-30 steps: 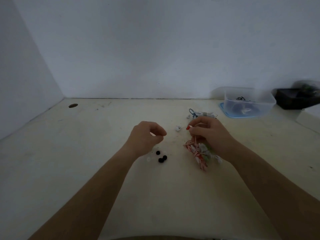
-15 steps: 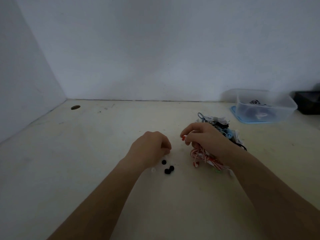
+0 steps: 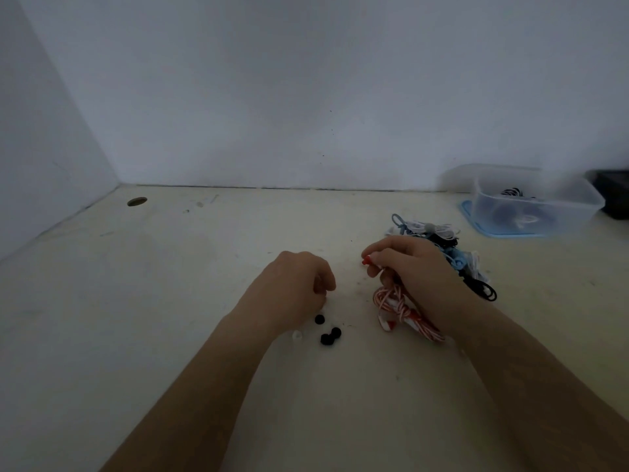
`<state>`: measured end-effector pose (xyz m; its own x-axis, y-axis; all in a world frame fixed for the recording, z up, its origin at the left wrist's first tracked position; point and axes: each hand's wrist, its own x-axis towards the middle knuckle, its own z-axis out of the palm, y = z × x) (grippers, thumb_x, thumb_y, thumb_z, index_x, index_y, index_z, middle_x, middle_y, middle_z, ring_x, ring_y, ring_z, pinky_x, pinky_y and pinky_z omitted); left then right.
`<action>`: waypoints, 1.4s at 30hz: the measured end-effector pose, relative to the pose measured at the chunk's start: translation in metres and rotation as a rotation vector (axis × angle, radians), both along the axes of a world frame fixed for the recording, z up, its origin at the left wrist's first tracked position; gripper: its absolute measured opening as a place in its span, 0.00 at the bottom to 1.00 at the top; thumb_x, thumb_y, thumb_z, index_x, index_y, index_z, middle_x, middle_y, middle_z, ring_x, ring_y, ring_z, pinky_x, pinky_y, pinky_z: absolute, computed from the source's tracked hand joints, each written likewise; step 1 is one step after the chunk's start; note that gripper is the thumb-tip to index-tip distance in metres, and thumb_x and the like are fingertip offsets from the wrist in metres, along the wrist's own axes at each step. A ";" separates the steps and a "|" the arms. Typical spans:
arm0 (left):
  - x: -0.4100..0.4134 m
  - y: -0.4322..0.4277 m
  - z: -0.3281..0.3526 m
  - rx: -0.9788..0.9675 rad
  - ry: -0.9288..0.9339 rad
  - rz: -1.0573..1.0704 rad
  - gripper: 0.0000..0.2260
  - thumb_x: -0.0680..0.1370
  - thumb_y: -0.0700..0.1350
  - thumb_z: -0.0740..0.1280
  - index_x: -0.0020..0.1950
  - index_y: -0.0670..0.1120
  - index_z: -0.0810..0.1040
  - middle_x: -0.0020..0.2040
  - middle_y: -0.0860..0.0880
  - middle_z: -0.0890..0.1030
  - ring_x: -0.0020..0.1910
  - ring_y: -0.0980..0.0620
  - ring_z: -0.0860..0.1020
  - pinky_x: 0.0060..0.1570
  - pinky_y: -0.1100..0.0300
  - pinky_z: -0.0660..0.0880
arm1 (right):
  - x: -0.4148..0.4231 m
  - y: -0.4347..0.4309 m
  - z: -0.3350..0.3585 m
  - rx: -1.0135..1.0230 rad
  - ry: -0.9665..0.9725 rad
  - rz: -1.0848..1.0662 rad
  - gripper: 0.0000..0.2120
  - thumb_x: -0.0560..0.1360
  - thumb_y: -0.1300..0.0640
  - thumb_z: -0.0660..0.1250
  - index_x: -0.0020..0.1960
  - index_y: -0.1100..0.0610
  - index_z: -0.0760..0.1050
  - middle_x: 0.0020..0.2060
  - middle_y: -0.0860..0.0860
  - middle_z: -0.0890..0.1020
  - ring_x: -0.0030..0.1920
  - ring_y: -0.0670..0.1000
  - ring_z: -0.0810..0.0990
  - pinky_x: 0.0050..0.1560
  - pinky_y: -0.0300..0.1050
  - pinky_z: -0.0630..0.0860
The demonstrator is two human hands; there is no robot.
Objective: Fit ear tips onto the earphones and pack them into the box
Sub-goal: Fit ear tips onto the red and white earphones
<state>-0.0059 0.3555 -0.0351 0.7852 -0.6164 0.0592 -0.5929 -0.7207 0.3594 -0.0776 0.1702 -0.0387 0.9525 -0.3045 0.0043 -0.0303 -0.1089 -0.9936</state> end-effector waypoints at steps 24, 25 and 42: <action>-0.013 0.000 0.012 -0.720 0.389 0.084 0.10 0.73 0.35 0.73 0.50 0.47 0.81 0.45 0.50 0.85 0.41 0.52 0.85 0.46 0.63 0.81 | -0.012 -0.002 0.000 -0.180 -0.049 0.162 0.05 0.78 0.60 0.70 0.52 0.55 0.82 0.41 0.50 0.87 0.45 0.50 0.86 0.49 0.42 0.81; -0.013 -0.001 0.011 -0.745 0.418 0.079 0.10 0.73 0.36 0.74 0.51 0.47 0.82 0.46 0.50 0.85 0.43 0.53 0.85 0.47 0.63 0.81 | -0.012 -0.002 -0.001 -0.184 -0.054 0.170 0.05 0.78 0.60 0.70 0.53 0.55 0.82 0.42 0.50 0.88 0.46 0.49 0.86 0.50 0.43 0.81; -0.019 -0.010 0.002 -1.060 0.840 0.062 0.13 0.67 0.41 0.75 0.50 0.40 0.84 0.48 0.40 0.86 0.49 0.47 0.85 0.49 0.61 0.79 | -0.009 -0.004 -0.002 -0.151 -0.104 0.140 0.03 0.78 0.61 0.69 0.50 0.56 0.81 0.39 0.53 0.86 0.39 0.46 0.84 0.42 0.40 0.80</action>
<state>-0.0246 0.3450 -0.0333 0.8435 -0.5365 -0.0271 0.1014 0.1094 0.9888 -0.0869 0.1664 -0.0405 0.9774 -0.1583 0.1402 0.0971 -0.2530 -0.9626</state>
